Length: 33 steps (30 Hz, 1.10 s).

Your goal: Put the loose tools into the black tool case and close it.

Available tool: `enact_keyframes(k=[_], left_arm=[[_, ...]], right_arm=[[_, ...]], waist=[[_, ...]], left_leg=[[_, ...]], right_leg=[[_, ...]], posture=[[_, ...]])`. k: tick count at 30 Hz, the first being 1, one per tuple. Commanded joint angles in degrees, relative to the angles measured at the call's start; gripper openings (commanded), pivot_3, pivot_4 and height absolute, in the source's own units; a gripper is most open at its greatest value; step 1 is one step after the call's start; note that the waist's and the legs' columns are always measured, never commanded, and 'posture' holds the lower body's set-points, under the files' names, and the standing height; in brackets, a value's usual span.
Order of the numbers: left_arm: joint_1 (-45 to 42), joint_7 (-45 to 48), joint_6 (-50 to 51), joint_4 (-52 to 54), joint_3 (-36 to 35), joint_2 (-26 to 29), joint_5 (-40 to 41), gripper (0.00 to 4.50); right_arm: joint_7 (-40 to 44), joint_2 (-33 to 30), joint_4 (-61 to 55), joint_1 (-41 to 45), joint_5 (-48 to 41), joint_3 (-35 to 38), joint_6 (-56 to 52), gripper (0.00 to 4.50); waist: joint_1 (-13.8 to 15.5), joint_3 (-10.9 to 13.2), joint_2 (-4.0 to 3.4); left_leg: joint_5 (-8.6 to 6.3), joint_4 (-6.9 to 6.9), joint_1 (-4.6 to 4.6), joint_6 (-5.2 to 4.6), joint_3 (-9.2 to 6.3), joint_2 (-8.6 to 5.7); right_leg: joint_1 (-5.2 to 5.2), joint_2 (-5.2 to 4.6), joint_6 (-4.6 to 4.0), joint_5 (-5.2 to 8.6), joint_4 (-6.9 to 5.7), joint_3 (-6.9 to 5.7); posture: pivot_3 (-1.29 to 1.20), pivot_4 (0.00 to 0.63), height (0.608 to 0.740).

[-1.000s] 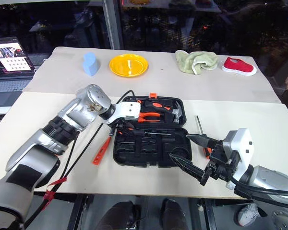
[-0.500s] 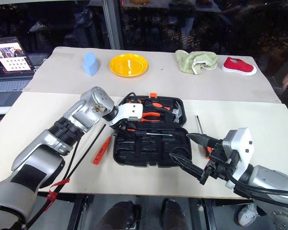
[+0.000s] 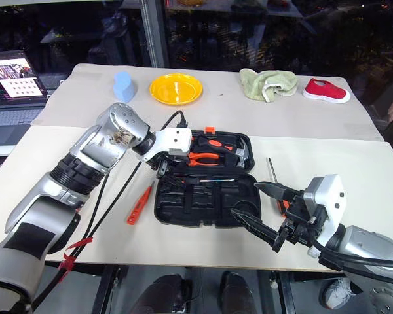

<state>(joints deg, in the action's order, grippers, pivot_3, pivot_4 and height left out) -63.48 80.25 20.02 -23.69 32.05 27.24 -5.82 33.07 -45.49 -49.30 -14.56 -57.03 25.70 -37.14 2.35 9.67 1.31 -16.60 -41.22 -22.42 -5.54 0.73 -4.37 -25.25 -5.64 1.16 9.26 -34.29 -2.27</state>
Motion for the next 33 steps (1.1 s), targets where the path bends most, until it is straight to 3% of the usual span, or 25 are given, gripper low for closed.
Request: enact_keyframes(k=[1,33], left_arm=[[-0.3,0.0,-1.7,-0.4,-0.9,-0.8,-0.4,0.01],[0.3,0.3,-6.0,-4.7,1.1,-4.7,-6.5,0.01]], right_arm=[[-0.5,-0.1,-1.6,-0.4,-0.7,2.1,1.2,4.5],[-2.7,1.1,-2.0,-1.1,0.2,0.9,2.0,4.5]], waist=[[0.1,0.0,0.0],[0.2,0.0,-0.02]], left_leg=[[0.0,0.0,0.0,0.0,0.0,0.0],[-0.06,-0.11,0.03,-0.1,0.0,0.0]], right_leg=[[0.01,0.0,0.0,0.0,0.0,0.0],[0.08,-0.01,0.01,0.0,-0.06,-0.01]], posture=[[0.0,0.15,0.74],[0.0,0.15,0.74]])
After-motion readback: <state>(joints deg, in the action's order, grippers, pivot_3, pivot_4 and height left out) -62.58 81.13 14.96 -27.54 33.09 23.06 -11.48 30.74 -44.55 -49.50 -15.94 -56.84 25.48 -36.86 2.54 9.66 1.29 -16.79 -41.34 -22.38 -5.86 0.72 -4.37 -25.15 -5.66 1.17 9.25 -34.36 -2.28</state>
